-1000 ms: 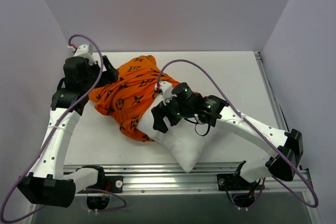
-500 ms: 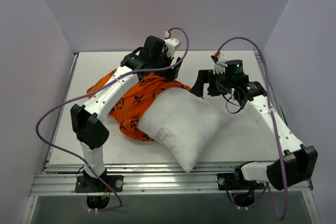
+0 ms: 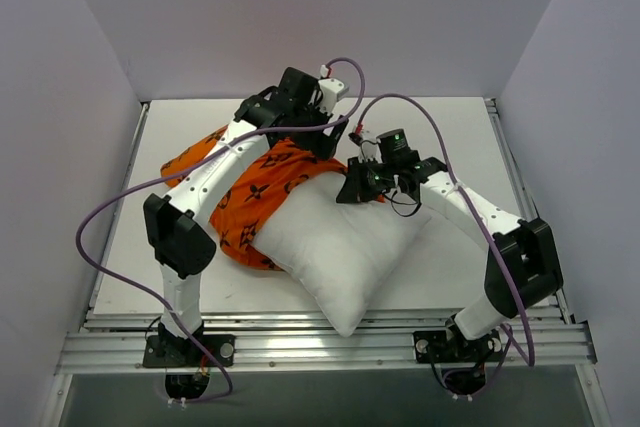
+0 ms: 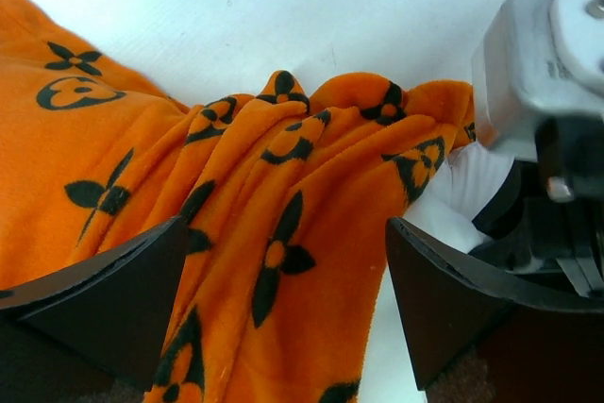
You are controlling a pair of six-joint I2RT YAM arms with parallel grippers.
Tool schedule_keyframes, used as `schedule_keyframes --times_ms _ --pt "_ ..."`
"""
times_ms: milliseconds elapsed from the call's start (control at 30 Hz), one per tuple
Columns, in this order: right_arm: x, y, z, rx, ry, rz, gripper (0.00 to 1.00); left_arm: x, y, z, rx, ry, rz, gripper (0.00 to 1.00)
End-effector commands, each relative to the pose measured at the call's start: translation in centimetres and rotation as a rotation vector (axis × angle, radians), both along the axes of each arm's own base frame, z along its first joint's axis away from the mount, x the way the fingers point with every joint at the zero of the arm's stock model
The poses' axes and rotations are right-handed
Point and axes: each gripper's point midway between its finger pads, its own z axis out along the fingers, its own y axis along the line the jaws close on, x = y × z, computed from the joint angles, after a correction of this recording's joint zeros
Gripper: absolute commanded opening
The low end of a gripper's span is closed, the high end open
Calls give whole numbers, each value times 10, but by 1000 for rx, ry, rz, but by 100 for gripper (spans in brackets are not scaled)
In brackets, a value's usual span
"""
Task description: Remove the pillowcase from the pillow
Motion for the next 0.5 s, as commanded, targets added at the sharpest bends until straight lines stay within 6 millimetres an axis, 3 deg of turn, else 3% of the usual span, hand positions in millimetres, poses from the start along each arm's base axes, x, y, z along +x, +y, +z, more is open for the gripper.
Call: schedule_keyframes --times_ms 0,233,367,467 --pt "-9 3 -8 -39 -27 52 0 -4 0 -4 29 33 -41 93" --pt "-1 -3 21 -62 -121 7 0 -10 2 -22 70 98 -63 84" --pt "1 -6 27 -76 -142 -7 0 -16 -3 -38 79 161 -90 78" --pt "1 -7 31 -86 -152 -15 0 -20 -4 -49 94 193 -98 56"
